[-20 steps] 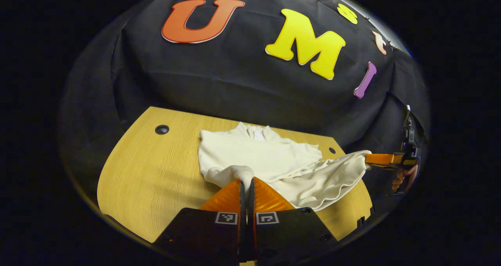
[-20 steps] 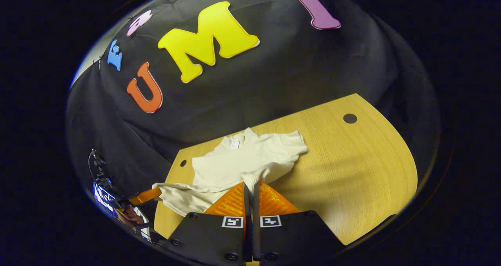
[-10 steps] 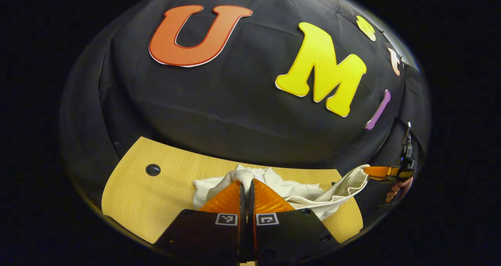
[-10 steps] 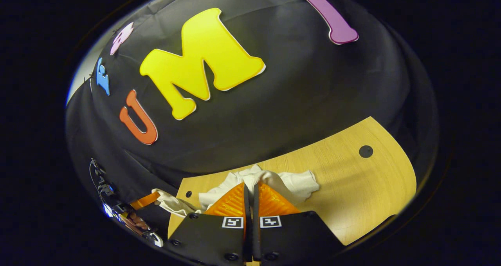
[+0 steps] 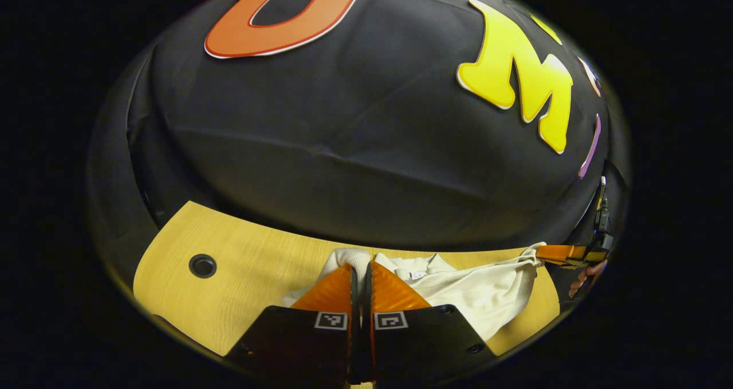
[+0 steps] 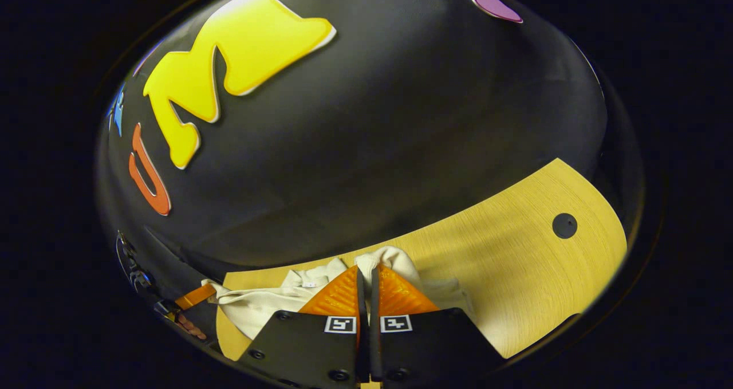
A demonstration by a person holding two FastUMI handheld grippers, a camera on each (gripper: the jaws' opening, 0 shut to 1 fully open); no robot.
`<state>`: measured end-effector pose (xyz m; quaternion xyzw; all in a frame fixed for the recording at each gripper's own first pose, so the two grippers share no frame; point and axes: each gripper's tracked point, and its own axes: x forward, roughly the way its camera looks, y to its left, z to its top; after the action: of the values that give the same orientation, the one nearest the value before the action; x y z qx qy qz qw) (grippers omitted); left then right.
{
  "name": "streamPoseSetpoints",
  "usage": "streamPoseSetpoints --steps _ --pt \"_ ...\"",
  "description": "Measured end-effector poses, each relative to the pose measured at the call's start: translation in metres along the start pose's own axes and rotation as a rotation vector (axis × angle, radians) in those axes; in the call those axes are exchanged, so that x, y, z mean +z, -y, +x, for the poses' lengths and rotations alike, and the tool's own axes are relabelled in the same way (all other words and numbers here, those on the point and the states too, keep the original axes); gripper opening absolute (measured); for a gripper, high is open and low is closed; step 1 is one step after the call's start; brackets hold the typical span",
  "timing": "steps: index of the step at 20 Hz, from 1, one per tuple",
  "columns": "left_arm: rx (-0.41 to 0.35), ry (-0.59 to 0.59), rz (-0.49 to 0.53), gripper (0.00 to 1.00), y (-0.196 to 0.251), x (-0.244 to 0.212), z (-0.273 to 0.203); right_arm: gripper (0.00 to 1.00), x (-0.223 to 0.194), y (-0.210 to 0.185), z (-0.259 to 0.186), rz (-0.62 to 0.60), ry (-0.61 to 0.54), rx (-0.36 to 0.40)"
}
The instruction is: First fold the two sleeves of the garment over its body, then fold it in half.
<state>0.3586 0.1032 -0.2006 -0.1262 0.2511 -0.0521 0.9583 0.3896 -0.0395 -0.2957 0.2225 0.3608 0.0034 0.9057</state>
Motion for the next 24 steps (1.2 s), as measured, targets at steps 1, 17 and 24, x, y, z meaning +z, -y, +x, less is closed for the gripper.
streamPoseSetpoints --steps 1,17,24 --pt "0.006 0.0 0.007 0.03 -0.001 -0.006 0.013 0.01 -0.006 0.001 0.013 -0.014 -0.001 -0.007" --pt "0.104 0.072 0.075 0.92 -0.031 -0.016 0.05 0.37 -0.024 0.019 0.04 -0.143 0.089 -0.136" --pt "0.118 0.155 0.053 0.96 -0.014 0.027 -0.058 0.77 0.004 0.008 -0.059 -0.226 0.198 -0.151"
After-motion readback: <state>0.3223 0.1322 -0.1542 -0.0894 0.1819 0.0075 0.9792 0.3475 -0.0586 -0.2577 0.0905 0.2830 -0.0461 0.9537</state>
